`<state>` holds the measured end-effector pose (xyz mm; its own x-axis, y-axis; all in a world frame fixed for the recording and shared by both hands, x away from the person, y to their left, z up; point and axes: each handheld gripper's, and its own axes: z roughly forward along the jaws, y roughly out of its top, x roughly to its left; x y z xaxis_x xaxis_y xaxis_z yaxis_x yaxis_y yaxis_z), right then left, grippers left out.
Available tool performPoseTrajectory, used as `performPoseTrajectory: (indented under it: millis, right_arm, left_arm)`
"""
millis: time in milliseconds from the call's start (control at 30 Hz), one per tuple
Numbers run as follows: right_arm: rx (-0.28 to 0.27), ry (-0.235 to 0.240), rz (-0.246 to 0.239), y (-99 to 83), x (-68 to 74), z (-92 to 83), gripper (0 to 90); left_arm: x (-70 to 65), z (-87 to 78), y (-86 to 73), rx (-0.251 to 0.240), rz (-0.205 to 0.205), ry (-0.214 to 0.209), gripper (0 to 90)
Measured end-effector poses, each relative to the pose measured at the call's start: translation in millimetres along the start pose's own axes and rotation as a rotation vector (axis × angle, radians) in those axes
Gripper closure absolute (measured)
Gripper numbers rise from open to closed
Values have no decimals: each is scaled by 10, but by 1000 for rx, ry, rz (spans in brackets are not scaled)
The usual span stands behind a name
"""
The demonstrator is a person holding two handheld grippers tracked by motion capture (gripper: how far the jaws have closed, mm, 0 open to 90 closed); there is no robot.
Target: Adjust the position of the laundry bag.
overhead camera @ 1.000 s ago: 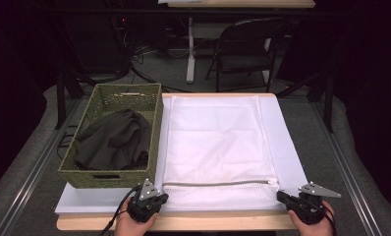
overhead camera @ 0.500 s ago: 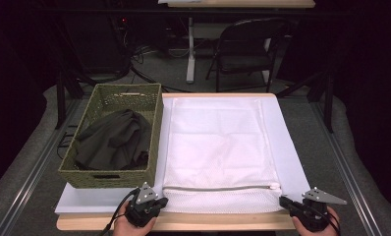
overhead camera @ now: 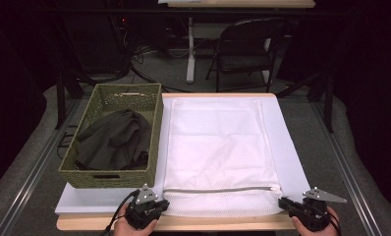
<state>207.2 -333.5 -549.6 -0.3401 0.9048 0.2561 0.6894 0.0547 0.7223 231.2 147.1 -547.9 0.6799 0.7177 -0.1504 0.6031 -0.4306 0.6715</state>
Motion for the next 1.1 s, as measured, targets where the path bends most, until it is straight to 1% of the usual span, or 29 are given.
performPoseTrajectory:
  millis: [67,167,200,267,333,367,400,433,467,567,600,667,700,833,900,967,1033,1100]
  right_arm:
    - [1,3,14,2,-12,-6,760]
    - [-2,5,36,16,-21,-29,698]
    - [-6,3,40,23,-25,-42,681]
    - [-8,-9,48,48,-34,-81,655]
    - [-12,-20,54,99,-52,-110,640]
    - [-14,-30,46,131,-63,-120,637]
    - [-15,-32,44,157,-70,-120,635]
    - [-9,-40,38,204,-87,-116,632]
    - [2,-35,44,241,-96,-105,634]
    - [37,-12,49,358,-123,-25,645]
    - [53,-10,42,393,-133,-5,651]
    - [74,-4,45,488,-142,63,661]
    - [87,1,48,555,-152,98,670]
    - [96,12,66,733,-193,193,687]
    - [107,15,78,785,-213,236,692]
    - [119,4,84,829,-237,273,693]
    - [122,-4,91,838,-255,293,699]
    - [123,1,106,822,-274,299,707]
  left_arm:
    - [6,-8,3,-1,-7,3,815]
    - [6,-43,20,-16,-3,8,755]
    - [1,-58,29,-22,3,18,728]
    - [-10,-87,52,-33,5,21,675]
    - [-18,-95,74,-38,5,14,654]
    - [-26,-91,82,-41,3,17,641]
    - [-28,-89,104,-33,17,18,637]
    - [-32,-85,123,-28,23,18,628]
    - [-41,-78,145,-27,25,12,625]
    - [-58,-74,194,-33,29,4,615]
    - [-66,-71,222,-36,33,-1,613]
    - [-90,-60,263,-52,30,-2,610]
    - [-96,-55,285,-54,37,-7,608]
    - [-128,-31,359,-59,49,-14,601]
    - [-140,-12,393,-61,53,-21,599]
    - [-155,11,426,-65,51,-23,597]
    - [-166,26,450,-69,55,-32,594]
    - [-188,46,478,-65,58,-38,590]
